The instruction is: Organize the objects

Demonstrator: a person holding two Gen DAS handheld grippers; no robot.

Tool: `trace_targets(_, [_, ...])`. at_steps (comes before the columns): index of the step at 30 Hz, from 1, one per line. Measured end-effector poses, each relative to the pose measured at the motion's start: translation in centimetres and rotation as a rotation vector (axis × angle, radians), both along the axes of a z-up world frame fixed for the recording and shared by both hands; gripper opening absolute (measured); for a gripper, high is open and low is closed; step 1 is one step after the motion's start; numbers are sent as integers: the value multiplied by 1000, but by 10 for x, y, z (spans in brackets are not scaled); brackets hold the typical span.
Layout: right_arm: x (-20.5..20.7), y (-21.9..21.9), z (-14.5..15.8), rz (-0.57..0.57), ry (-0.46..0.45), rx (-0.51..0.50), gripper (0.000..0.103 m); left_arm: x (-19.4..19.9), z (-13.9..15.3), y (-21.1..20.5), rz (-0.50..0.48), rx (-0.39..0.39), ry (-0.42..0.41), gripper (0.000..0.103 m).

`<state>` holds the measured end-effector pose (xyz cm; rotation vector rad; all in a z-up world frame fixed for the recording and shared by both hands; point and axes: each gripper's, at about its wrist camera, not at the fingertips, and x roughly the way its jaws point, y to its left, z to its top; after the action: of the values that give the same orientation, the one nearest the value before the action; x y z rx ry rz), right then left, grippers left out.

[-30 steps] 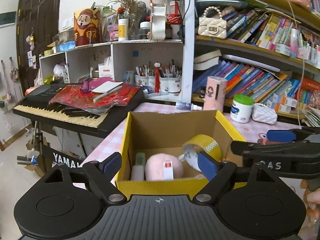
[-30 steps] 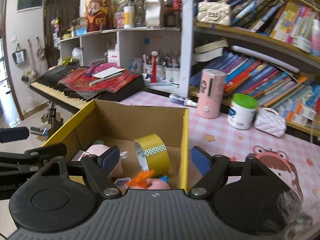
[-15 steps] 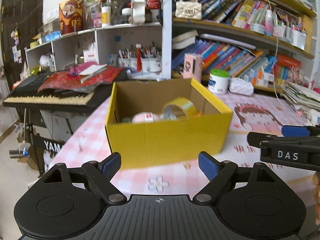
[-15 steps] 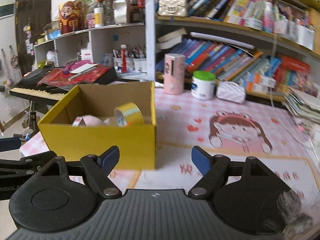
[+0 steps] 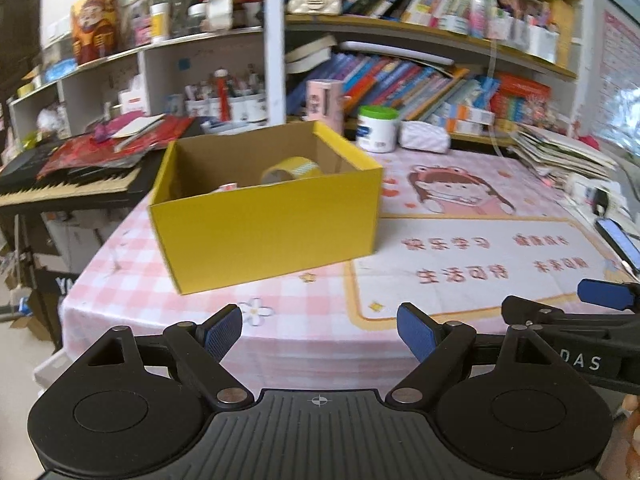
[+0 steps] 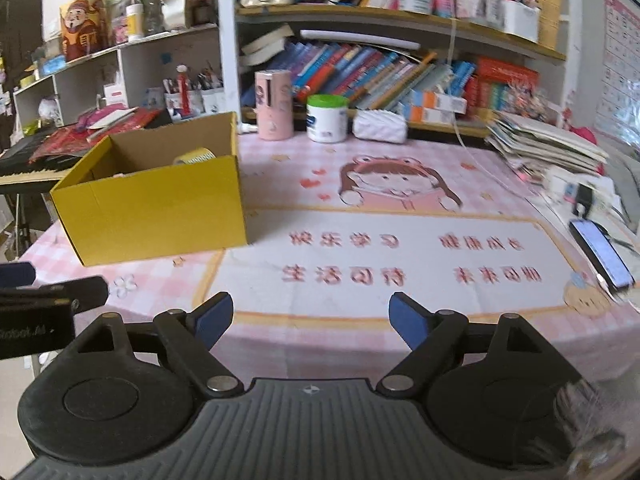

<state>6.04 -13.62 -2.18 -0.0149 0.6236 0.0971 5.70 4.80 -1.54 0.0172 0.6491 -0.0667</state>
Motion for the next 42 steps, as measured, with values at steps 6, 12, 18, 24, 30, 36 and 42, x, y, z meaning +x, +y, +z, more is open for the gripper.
trace_targets(6, [-16, -19, 2, -60, -4, -3, 86, -5, -1, -25, -77, 8, 4, 87])
trace_targets(12, [-21, -35, 1, -101, 4, 7, 86, -8, -2, -40, -99, 17, 13, 87])
trace_targets(18, [-22, -40, 3, -100, 0, 17, 88, -11, 1, -44, -92, 25, 3, 89])
trace_targets(24, [-22, -42, 5, -88, 2, 14, 88, -11, 2, -44, -77, 16, 9, 91])
trace_targets(30, [-24, -45, 4, -91, 4, 15, 88, -12, 2, -48, -82, 22, 13, 92])
trace_targets(36, [-26, -49, 5, -115, 7, 14, 90, -12, 0, -54, -63, 36, 18, 95])
trace_targets(42, [-25, -49, 3, -147, 26, -11, 93, -11, -2, -59, -41, 63, 33, 96])
